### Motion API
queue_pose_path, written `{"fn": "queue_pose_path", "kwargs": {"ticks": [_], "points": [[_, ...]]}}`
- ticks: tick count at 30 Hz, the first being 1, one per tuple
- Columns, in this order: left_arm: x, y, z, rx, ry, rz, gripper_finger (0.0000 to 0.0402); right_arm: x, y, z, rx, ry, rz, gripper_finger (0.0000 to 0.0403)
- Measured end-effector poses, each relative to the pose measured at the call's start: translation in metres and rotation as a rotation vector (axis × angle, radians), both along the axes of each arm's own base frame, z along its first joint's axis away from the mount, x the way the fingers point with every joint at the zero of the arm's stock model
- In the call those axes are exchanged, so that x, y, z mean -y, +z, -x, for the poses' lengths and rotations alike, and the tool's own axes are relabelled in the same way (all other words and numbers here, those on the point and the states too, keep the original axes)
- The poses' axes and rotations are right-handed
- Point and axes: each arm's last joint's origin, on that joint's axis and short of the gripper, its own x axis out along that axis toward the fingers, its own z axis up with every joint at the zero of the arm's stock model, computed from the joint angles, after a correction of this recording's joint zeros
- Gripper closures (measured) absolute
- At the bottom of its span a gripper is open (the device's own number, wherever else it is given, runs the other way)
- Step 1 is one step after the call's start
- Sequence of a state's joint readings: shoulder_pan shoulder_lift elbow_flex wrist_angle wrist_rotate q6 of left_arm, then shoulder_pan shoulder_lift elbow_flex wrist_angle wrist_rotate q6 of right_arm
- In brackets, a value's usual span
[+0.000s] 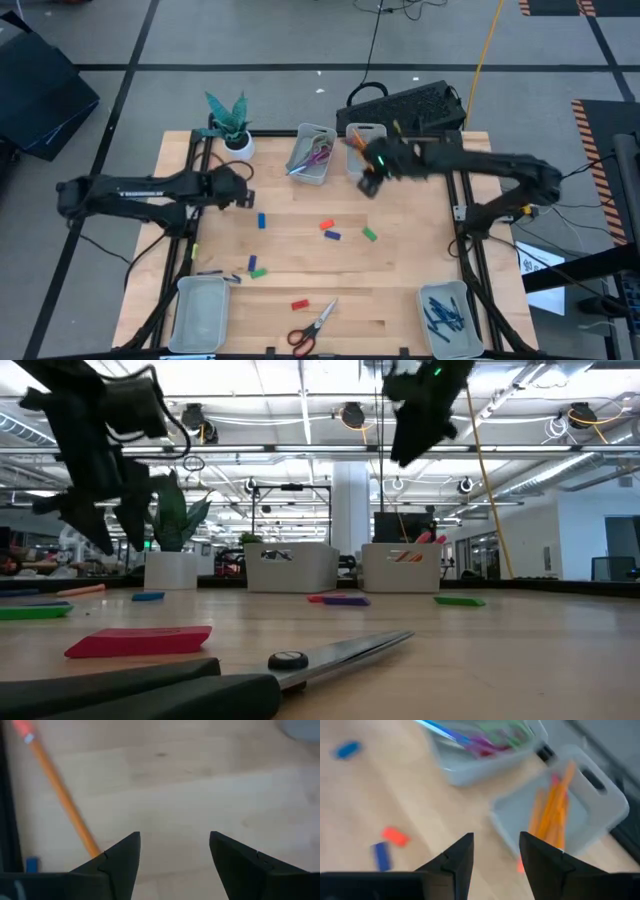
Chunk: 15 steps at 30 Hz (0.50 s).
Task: Sort crayons/erasers/pens/pencils in bins
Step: Put the pencil into the top right bin
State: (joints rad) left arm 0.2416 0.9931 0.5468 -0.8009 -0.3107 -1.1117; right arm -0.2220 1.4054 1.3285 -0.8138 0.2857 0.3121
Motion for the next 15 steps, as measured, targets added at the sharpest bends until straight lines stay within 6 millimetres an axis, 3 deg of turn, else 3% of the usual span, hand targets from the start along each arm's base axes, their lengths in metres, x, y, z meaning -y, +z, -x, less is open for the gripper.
{"fn": "queue_pose_path", "kwargs": {"ticks": [3,7,11,15], "points": [[-0.013,-0.009,-0.001,-0.015,0.184,0.053,0.0175,-0.04,-0.002,0.01,0.148,0.102,0.062,0.0255],[-0.027,-0.026,-0.001,-0.108,0.354,0.099,0.0205,-0.074,-0.027,0.026,0.293,0.254,0.074,0.0264],[-0.039,-0.036,-0.002,-0.177,0.437,0.123,0.0235,-0.086,-0.051,0.04,0.378,0.336,0.102,0.0267],[-0.049,-0.022,-0.014,-0.138,0.427,0.092,0.0254,-0.087,-0.069,0.049,0.364,0.369,0.126,0.0268]]}}
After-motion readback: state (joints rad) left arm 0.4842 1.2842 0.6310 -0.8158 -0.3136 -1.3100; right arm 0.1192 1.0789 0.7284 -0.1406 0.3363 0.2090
